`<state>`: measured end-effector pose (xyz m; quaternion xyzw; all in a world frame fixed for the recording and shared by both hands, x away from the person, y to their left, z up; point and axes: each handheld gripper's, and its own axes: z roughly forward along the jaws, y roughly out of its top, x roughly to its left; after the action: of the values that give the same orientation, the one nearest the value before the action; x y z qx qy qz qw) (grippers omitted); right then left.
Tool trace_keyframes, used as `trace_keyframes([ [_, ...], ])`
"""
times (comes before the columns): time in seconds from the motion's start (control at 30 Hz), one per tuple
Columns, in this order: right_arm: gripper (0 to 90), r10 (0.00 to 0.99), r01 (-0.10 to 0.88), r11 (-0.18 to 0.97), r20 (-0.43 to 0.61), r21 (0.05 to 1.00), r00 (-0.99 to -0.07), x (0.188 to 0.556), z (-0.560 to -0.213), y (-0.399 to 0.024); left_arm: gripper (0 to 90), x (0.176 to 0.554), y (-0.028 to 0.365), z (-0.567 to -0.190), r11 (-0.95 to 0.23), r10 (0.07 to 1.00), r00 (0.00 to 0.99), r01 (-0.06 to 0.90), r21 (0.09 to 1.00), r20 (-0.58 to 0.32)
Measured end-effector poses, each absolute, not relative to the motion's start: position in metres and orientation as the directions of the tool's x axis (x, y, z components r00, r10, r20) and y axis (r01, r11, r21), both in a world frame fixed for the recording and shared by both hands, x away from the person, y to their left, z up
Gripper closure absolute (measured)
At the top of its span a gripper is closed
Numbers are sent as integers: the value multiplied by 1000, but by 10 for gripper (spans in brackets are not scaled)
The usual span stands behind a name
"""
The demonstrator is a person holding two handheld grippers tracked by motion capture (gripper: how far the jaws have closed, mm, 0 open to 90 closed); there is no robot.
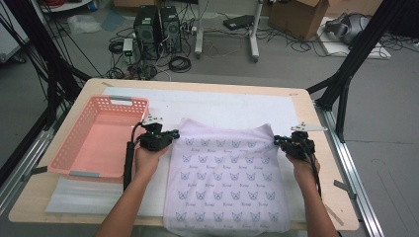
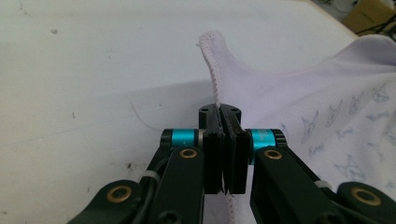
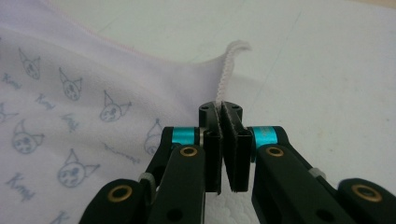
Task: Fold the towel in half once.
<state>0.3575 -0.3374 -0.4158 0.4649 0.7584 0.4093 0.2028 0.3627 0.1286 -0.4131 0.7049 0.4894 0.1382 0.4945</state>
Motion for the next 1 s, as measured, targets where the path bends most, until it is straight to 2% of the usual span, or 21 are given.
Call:
trace_keyframes([
  [0.17,867,861,517,208,95,831,-499,343,-407,-339,875,348,134,-403,-21,806,510,533,846,-301],
  [0.33,867,857,494,226,70,840,-511,327,-402,-340,875,334,136,-402,-30,789,537,519,854,-298],
  [0.77,861,837,502,259,68,825,-543,291,-416,-343,874,300,131,-416,-124,761,601,507,853,-246],
  [1.0,861,833,531,243,106,812,-543,277,-424,-346,874,292,135,-421,-124,754,604,516,848,-257],
])
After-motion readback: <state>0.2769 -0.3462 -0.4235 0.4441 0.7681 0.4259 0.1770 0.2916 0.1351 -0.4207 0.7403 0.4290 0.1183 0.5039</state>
